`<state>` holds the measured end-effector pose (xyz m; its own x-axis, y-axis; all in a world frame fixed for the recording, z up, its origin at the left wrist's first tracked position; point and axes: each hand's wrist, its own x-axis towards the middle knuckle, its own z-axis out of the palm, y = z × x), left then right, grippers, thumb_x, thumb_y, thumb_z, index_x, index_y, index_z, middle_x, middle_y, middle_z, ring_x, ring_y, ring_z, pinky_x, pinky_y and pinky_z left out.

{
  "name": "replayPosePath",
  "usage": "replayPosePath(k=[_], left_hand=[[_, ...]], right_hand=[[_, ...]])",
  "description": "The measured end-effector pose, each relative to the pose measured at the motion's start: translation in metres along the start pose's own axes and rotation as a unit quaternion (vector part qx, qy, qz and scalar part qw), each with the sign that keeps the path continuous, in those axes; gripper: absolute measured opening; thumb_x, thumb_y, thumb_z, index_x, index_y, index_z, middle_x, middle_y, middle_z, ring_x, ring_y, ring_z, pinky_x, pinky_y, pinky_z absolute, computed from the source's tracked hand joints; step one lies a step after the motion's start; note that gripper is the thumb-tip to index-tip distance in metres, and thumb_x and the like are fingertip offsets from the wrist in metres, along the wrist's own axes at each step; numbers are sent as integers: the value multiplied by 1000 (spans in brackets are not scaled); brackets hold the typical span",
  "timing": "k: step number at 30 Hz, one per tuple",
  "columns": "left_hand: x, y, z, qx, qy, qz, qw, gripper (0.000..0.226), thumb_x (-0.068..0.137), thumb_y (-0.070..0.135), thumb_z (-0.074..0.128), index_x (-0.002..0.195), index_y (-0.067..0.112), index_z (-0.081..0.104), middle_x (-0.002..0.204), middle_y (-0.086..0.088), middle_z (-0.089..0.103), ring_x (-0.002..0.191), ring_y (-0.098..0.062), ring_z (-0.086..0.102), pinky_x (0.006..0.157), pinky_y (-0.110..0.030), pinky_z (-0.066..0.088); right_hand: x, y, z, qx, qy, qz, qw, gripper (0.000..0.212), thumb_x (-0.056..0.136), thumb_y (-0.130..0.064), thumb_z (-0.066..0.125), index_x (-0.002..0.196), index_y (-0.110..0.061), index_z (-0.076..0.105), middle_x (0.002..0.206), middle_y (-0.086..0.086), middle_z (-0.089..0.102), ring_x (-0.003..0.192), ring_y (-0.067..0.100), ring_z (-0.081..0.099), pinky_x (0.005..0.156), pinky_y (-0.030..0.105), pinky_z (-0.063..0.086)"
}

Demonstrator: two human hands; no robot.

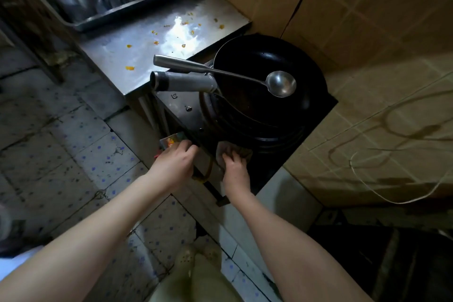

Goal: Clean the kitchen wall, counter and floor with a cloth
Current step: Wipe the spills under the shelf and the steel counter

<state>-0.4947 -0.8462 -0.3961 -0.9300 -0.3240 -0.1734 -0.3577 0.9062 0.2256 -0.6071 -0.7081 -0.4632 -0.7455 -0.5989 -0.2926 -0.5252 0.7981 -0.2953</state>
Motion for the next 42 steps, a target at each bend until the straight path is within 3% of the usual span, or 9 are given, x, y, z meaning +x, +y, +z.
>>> replayPosePath(k=[3, 8, 12, 16, 24, 29, 36, 42], left_hand=[[1, 2, 0, -5, -5, -16, 1000, 44, 81, 10, 60, 124, 4, 52, 125, -20, 53, 108, -37, 56, 81, -41, 50], [-4, 8, 1, 3, -28, -60, 998, 46, 89, 17, 54, 133, 6, 42, 132, -18, 46, 114, -35, 50, 83, -40, 48], [-20, 14, 5, 4, -22, -66, 998, 45, 88, 12, 54, 131, 2, 46, 131, -23, 48, 111, -37, 53, 85, -42, 48], [-35, 7, 12, -2, -24, -81, 996, 48, 86, 14, 56, 132, 3, 44, 130, -20, 49, 112, -35, 52, 83, -40, 49], [-49, -24, 1, -19, -20, -118, 993, 45, 89, 15, 51, 132, 6, 42, 134, -14, 44, 115, -30, 49, 92, -40, 47], [-41, -64, -9, -25, -23, -115, 993, 41, 89, 17, 51, 130, 13, 44, 135, -9, 42, 116, -29, 47, 90, -39, 47], [-2, -147, -42, 12, -54, -45, 997, 45, 86, 12, 51, 130, 6, 44, 133, -16, 43, 111, -35, 48, 88, -42, 46], [36, -204, -66, 28, -72, 27, 997, 37, 86, 12, 50, 123, 7, 47, 125, -14, 47, 102, -32, 50, 81, -42, 48]], right_hand=[[-1, 9, -4, 6, -21, -24, 999, 60, 90, 0, 51, 143, -24, 36, 150, 2, 27, 133, 26, 29, 103, 34, 41], [-18, 57, -15, 37, -10, 11, 999, 53, 93, -1, 43, 140, -25, 42, 152, -1, 29, 139, 25, 24, 102, 38, 41], [-22, 88, -22, 33, 50, 24, 998, 46, 93, -7, 48, 136, -24, 49, 146, 4, 38, 134, 26, 31, 105, 37, 38], [-22, 86, -21, 60, 37, 38, 997, 47, 92, -4, 49, 135, -21, 49, 146, 4, 35, 134, 27, 27, 104, 36, 37], [-9, 31, -11, 74, 24, 27, 997, 44, 90, -7, 52, 132, -20, 54, 143, 1, 40, 128, 28, 32, 102, 37, 38], [8, -11, 0, 87, 27, 14, 996, 44, 91, -5, 50, 133, -18, 53, 143, 2, 40, 126, 29, 35, 104, 37, 39], [49, -88, 7, 100, 30, 70, 992, 47, 91, -5, 49, 135, -19, 46, 149, 1, 33, 133, 27, 29, 108, 35, 33], [69, -144, 13, 179, 104, 119, 971, 50, 88, 4, 46, 136, -11, 48, 147, 8, 37, 136, 24, 27, 111, 30, 26]])
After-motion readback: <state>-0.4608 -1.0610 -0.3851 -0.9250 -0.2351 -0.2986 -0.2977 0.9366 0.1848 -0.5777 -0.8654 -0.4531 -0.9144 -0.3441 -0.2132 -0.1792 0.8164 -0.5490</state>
